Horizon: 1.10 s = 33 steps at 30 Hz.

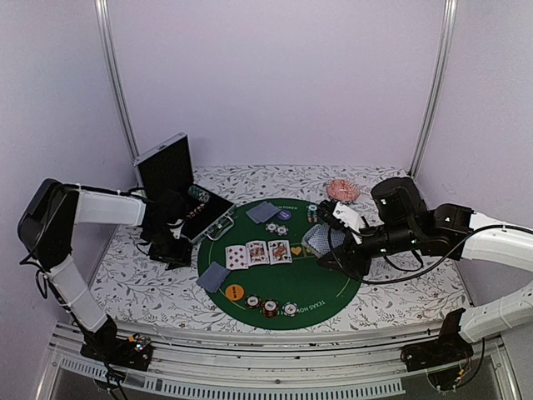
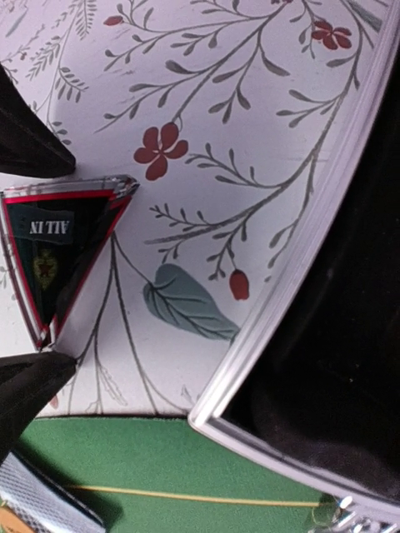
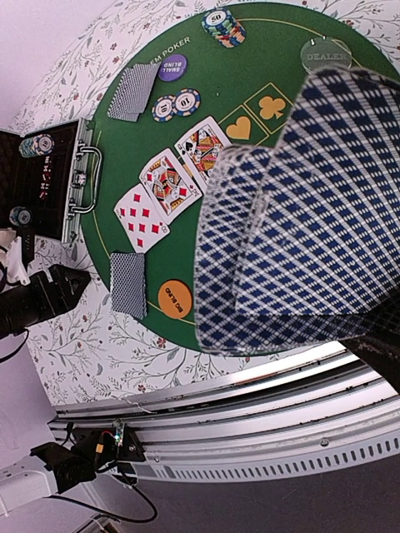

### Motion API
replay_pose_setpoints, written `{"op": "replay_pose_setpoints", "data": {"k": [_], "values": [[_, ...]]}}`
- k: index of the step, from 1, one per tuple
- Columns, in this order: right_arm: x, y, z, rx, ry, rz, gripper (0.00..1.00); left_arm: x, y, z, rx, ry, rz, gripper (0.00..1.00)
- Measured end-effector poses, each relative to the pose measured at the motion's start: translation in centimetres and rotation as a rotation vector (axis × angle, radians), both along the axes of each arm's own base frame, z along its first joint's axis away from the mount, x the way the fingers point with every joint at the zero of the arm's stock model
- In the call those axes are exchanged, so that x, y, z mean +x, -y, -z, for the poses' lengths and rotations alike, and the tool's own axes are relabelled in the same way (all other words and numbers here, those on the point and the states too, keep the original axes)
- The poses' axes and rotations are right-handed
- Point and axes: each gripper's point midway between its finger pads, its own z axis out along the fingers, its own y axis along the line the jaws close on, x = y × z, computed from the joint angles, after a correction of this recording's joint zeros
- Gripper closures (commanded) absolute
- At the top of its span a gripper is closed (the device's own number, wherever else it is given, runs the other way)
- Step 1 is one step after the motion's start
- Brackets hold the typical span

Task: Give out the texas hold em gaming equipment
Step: Pick up the all-in button from the center of the board.

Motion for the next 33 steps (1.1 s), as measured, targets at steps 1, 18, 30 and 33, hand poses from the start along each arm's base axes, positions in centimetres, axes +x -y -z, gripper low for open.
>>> {"op": "replay_pose_setpoints", "data": {"k": [1,18,30,33], "values": [[0.00,0.00,-0.01,0.000,0.001,0.000,0.54,0.00,-0.01,-0.01,-0.002,0.005,-0.002,0.29],[0.00,0.21,0.00,-0.006,0.002,0.006,0.54,-0.50,-0.17,0.00,-0.020,0.040,-0.015,0.25],[-0.07,0.30,-0.39,0.004,0.009,0.006,0.54,-0.81,-0.11,-0.03,-0.020,0.050,-0.022,0.41],[-0.07,0.30,-0.41,0.004,0.010,0.006,0.54,-0.88,-0.08,-0.10,-0.021,0.052,-0.024,0.46]]}}
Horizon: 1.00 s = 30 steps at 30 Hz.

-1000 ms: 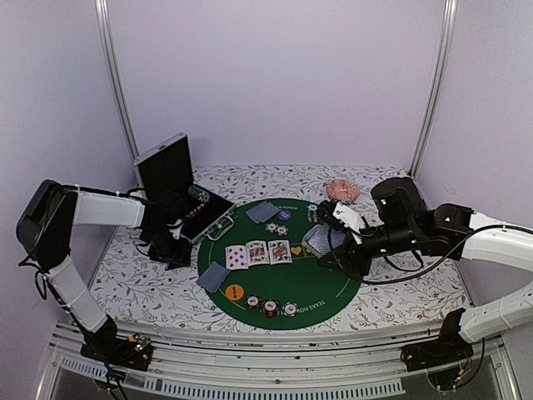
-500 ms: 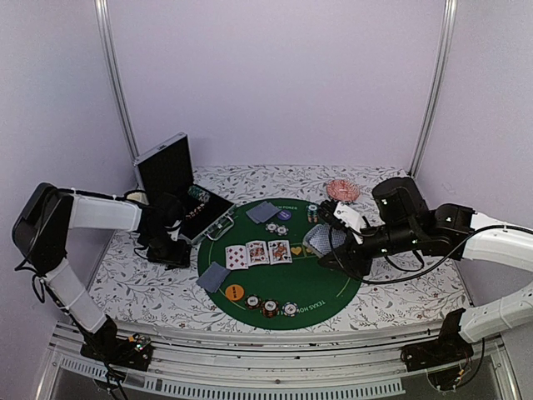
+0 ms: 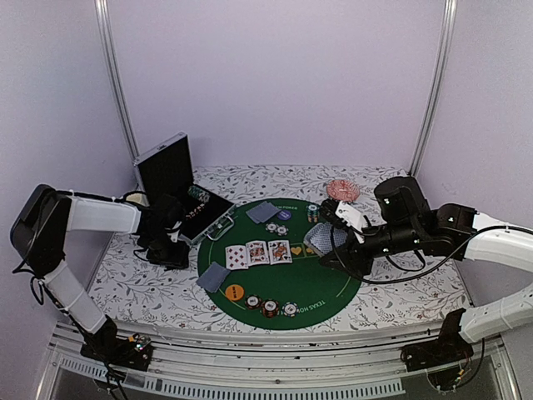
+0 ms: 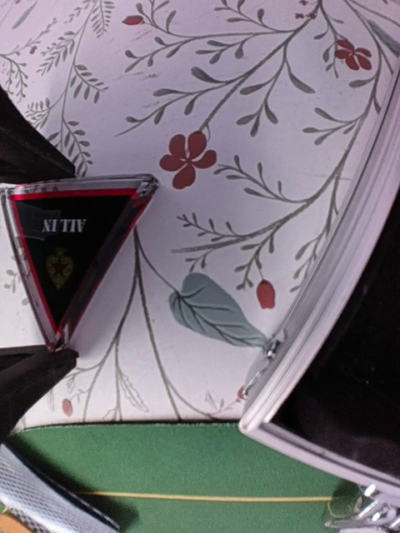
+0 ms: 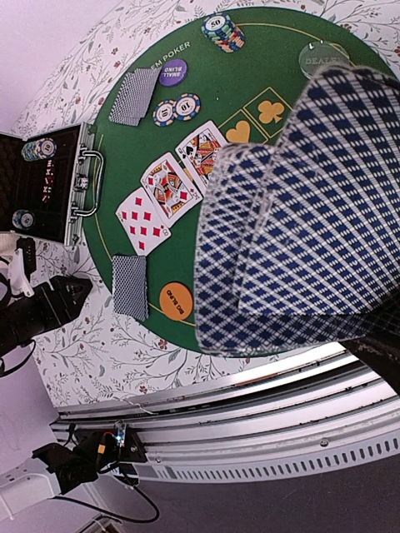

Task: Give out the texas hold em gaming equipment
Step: Pick up the all-in button from the center of the board.

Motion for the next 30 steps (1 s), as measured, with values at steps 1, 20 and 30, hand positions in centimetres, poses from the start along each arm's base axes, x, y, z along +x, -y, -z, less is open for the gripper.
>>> {"op": "replay_pose_setpoints", "data": {"k": [1,20,30], "values": [[0.0,0.0,0.0,0.000,0.000,0.000,0.54,0.0,0.0,0.0,0.001,0.000,0.001,0.46],[0.1,0.2,-0.3,0.004,0.010,0.009,0.53,0.5,1.6,-6.9,-0.024,0.093,0.045,0.49],[0.3,0.6,-1.0,0.013,0.035,0.028,0.54,0.6,8.2,-13.4,-0.081,0.211,0.241,0.49]]}}
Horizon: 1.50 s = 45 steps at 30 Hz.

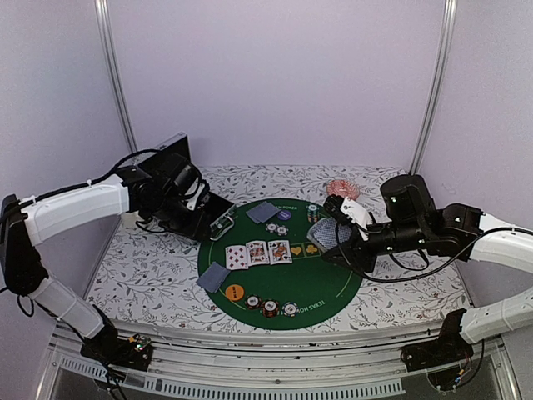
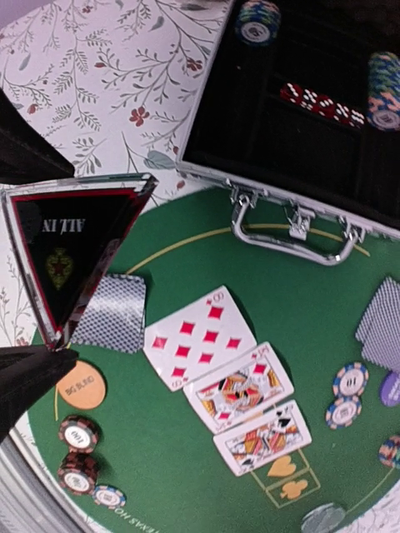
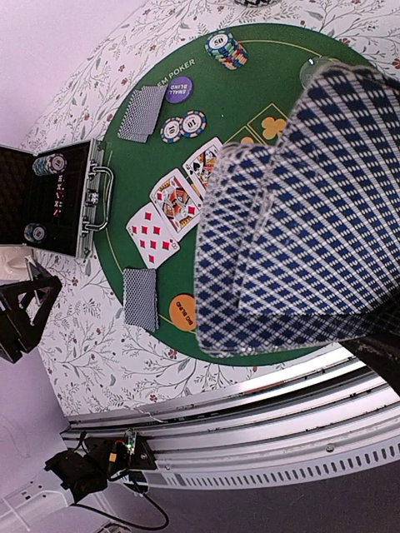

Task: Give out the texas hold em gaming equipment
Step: Pick up the all-in button from the center of the board, then place the all-in button in the big blind area.

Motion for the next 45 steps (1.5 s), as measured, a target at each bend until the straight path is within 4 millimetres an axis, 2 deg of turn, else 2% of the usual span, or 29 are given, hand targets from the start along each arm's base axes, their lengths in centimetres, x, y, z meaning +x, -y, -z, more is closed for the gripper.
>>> {"op": "replay_pose_setpoints", "data": {"k": [3,6,15,23,26,30,36,40,45], "values": [[0.1,0.2,-0.2,0.000,0.007,0.008,0.53,-0.5,2.8,-0.9,-0.006,0.014,0.088,0.49],[0.1,0.4,-0.2,-0.004,0.010,0.016,0.53,-1.4,6.0,-0.7,0.001,0.010,0.187,0.49],[0.4,0.7,-0.3,-0.010,0.024,0.036,0.53,-5.9,15.0,3.1,0.064,-0.066,0.475,0.49],[0.7,1.0,-0.4,-0.014,0.033,0.054,0.52,-8.1,21.4,5.8,0.044,-0.104,0.625,0.50],[0.8,1.4,-0.8,-0.009,0.044,0.068,0.53,-8.9,22.7,7.2,0.040,-0.122,0.661,0.50],[0.7,1.8,-1.3,-0.002,0.054,0.078,0.52,-9.9,23.5,8.7,0.042,-0.148,0.690,0.50],[0.6,2.9,-1.0,-0.034,0.049,0.112,0.52,-10.8,25.1,9.7,0.044,-0.139,0.739,0.48],[0.4,3.7,-1.5,-0.029,0.054,0.131,0.52,-11.7,25.9,10.8,0.053,-0.137,0.773,0.48],[0.2,4.3,-1.8,-0.032,0.056,0.148,0.52,-11.4,27.2,11.1,0.041,-0.123,0.782,0.46]]}}
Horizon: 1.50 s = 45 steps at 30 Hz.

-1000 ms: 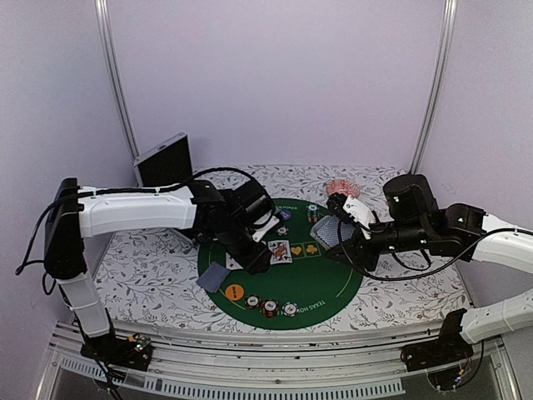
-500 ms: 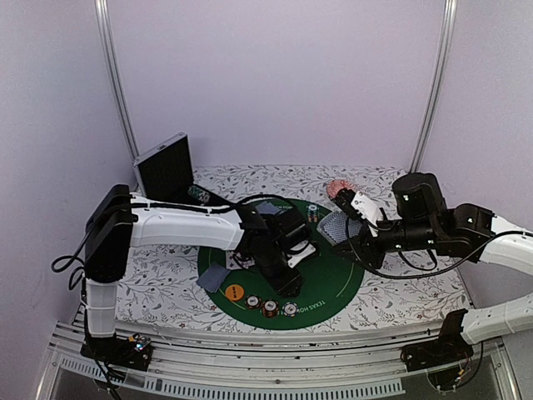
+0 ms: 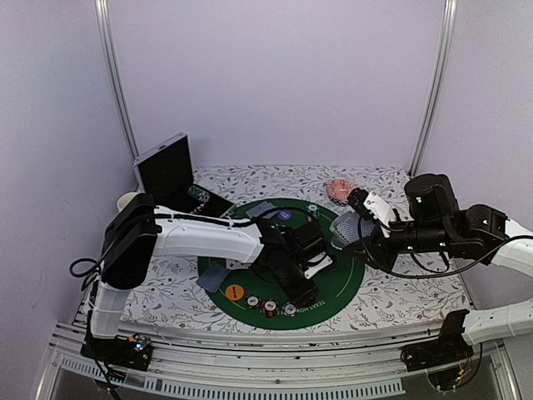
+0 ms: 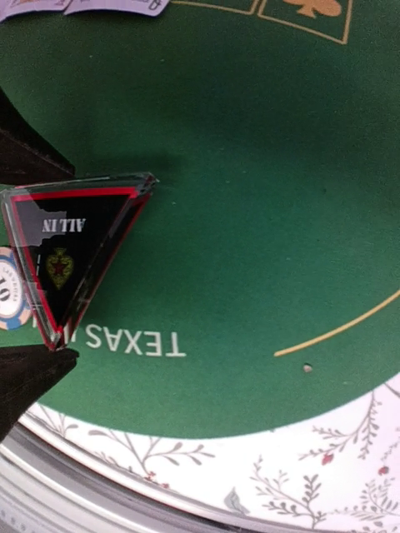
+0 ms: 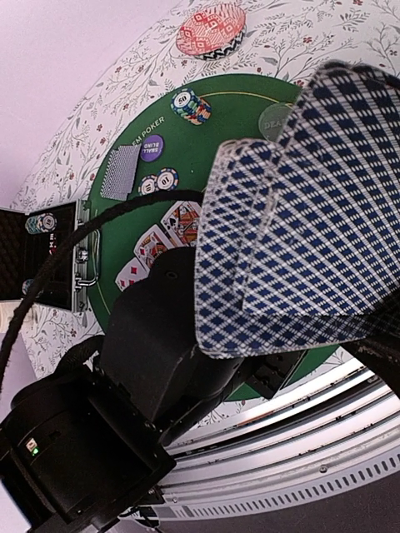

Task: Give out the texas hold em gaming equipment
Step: Place the all-in button in the big blind area.

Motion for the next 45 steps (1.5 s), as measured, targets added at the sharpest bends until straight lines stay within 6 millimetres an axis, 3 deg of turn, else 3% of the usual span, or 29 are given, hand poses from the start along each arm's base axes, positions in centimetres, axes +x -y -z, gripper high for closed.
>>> {"op": "replay_pose_setpoints", "data": {"k": [6,10,11,16,19,29,33,37,39,42,45], "values": [[0.0,0.2,0.3,-0.010,-0.011,0.011,0.52,0.4,1.1,0.7,-0.015,0.013,0.015,0.34],[0.0,0.4,0.4,-0.017,-0.014,0.018,0.52,0.3,1.1,1.0,-0.005,0.020,0.034,0.05],[0.0,0.4,0.5,-0.019,-0.015,0.019,0.52,0.2,1.1,1.0,-0.007,0.022,0.037,0.02],[0.0,0.6,0.6,-0.027,-0.020,0.022,0.52,-0.1,1.5,0.6,-0.031,0.043,0.063,0.02],[-0.1,0.6,0.6,-0.029,-0.021,0.023,0.52,-0.5,0.5,-0.4,-0.049,0.061,0.079,0.02],[-0.1,0.3,0.4,-0.030,-0.028,0.008,0.52,-0.2,-3.1,-9.6,-0.241,0.197,0.062,0.02],[0.0,-0.4,0.7,-0.040,-0.044,-0.010,0.52,1.8,-5.0,-12.2,-0.322,0.192,-0.026,0.05],[-0.2,-1.5,1.1,-0.042,-0.073,-0.052,0.52,4.1,-6.3,-16.1,-0.473,0.158,-0.127,0.14],[-0.2,-2.2,1.3,-0.035,-0.085,-0.076,0.52,4.7,-6.5,-18.6,-0.560,0.149,-0.151,0.14],[-0.2,-3.3,1.4,-0.025,-0.099,-0.111,0.52,3.8,-5.8,-21.9,-0.687,0.111,-0.131,0.12],[-0.1,-4.3,1.4,-0.020,-0.103,-0.137,0.52,2.8,-5.1,-23.6,-0.764,0.055,-0.106,0.08]]}}
